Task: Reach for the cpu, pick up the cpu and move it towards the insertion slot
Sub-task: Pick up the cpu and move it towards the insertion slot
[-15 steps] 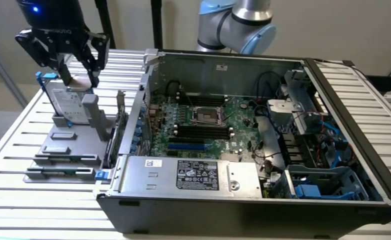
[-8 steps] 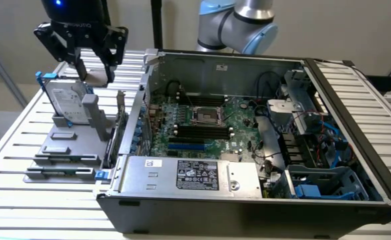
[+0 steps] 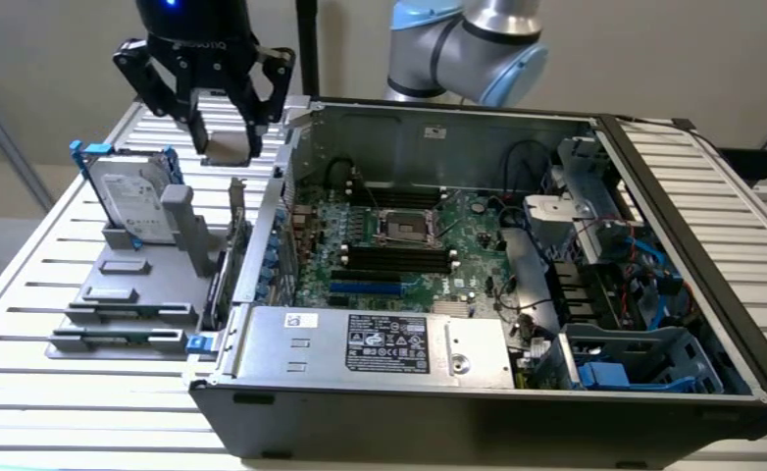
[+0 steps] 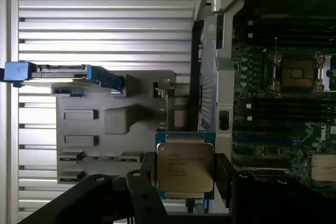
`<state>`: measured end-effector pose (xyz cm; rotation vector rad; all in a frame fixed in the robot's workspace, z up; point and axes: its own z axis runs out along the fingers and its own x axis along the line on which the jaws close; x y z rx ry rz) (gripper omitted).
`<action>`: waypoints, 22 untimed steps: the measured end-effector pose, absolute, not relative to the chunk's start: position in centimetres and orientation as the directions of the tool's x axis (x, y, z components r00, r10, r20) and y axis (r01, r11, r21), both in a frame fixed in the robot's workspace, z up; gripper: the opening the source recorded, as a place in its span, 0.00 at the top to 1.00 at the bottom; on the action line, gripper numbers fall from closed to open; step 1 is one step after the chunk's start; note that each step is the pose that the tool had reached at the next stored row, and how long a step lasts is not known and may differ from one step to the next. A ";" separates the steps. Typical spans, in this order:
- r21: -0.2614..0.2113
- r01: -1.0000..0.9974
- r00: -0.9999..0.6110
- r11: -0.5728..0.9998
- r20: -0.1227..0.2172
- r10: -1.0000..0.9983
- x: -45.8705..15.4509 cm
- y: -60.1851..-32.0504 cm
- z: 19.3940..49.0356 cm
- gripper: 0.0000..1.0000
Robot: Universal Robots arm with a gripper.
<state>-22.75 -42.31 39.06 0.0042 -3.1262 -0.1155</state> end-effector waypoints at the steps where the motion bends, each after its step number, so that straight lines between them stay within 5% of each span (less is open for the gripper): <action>1: 0.076 -0.002 -1.000 0.997 0.013 -0.003 -22.3 -42.3 39.1 0.45; 22: 0.088 -0.002 -1.000 0.996 0.013 -0.004 -12.8 -41.7 38.6 0.45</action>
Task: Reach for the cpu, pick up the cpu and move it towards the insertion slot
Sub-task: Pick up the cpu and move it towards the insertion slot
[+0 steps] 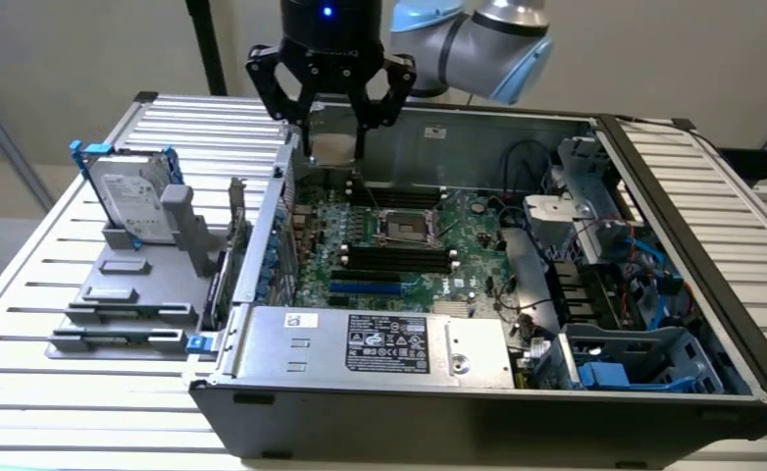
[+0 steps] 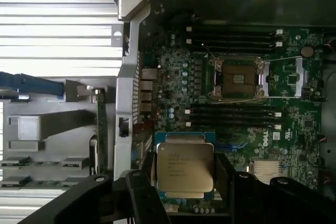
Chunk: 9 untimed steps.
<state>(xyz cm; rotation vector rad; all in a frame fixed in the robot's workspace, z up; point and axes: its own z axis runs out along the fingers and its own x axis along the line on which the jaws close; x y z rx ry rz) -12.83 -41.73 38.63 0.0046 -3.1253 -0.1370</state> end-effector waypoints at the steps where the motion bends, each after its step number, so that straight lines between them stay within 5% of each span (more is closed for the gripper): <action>1: 0.087 -0.002 -1.000 0.996 0.013 -0.003 -12.4 -41.5 38.5 0.45; 9: 0.087 -0.002 -1.000 0.996 0.013 -0.004 -9.9 -39.1 37.7 0.45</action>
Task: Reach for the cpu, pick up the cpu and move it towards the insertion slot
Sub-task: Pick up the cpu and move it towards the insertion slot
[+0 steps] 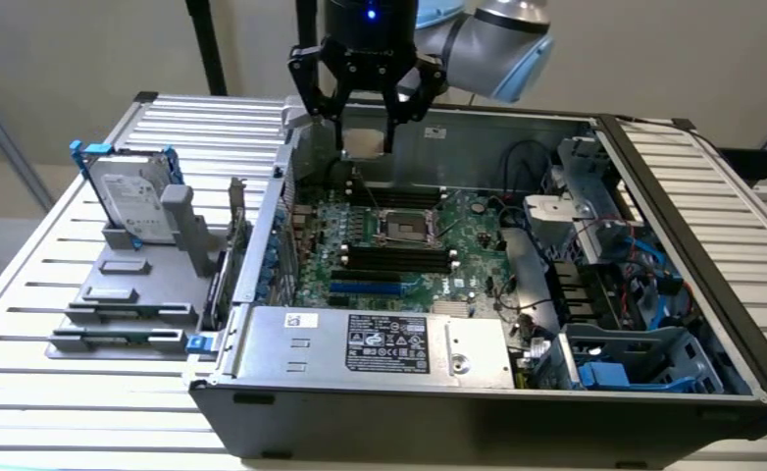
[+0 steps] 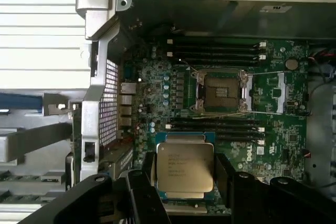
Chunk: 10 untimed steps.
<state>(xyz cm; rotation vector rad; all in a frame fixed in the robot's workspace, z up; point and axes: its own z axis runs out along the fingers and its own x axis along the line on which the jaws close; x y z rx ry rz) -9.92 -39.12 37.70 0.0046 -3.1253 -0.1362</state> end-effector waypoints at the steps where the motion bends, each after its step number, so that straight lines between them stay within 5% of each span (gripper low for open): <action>1: 0.087 -0.002 -1.000 0.996 0.013 -0.003 -9.6 -38.8 37.6 0.45; 10: 0.084 -0.002 -1.000 0.996 0.013 -0.003 -6.8 -35.9 36.7 0.45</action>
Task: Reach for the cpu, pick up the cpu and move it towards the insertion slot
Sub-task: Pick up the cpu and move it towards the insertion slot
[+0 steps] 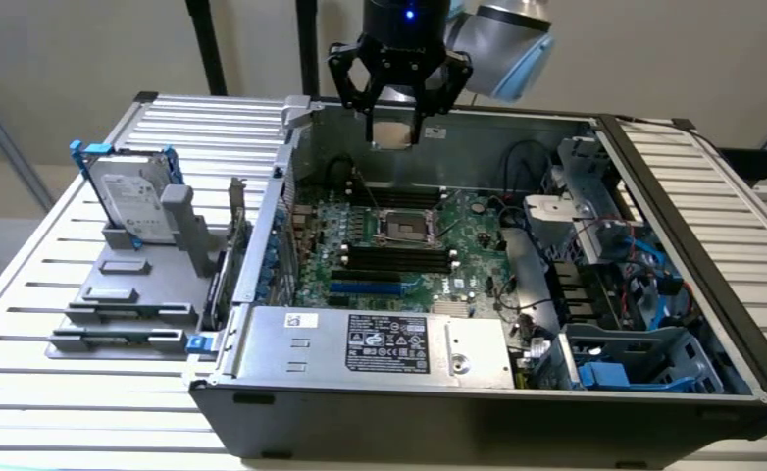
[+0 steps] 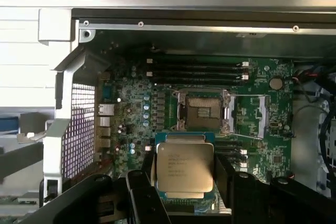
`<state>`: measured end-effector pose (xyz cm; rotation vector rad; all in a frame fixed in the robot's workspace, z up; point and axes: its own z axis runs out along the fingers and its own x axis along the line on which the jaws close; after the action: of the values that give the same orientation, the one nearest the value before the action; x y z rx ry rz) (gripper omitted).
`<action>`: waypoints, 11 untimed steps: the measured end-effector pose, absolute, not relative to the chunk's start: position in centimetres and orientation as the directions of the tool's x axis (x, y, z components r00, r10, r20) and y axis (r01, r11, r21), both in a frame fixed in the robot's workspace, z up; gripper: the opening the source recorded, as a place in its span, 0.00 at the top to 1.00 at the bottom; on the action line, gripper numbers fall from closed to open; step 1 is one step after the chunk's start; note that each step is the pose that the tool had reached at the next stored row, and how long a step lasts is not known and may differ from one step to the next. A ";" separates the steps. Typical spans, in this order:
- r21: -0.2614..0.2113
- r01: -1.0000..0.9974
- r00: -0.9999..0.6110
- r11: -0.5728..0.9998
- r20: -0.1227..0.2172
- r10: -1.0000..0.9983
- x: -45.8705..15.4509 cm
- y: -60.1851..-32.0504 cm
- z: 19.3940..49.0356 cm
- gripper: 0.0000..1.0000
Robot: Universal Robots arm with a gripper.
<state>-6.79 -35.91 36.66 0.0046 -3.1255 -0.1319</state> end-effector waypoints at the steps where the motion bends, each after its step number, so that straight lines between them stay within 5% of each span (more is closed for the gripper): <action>1: 0.084 -0.002 -1.000 0.996 0.013 -0.003 -6.6 -35.7 36.6 0.45; 11: 0.083 0.011 -1.000 0.997 0.013 0.010 -5.1 -34.7 36.1 0.45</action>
<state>-5.08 -34.67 36.06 -0.0158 -3.1260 -0.1297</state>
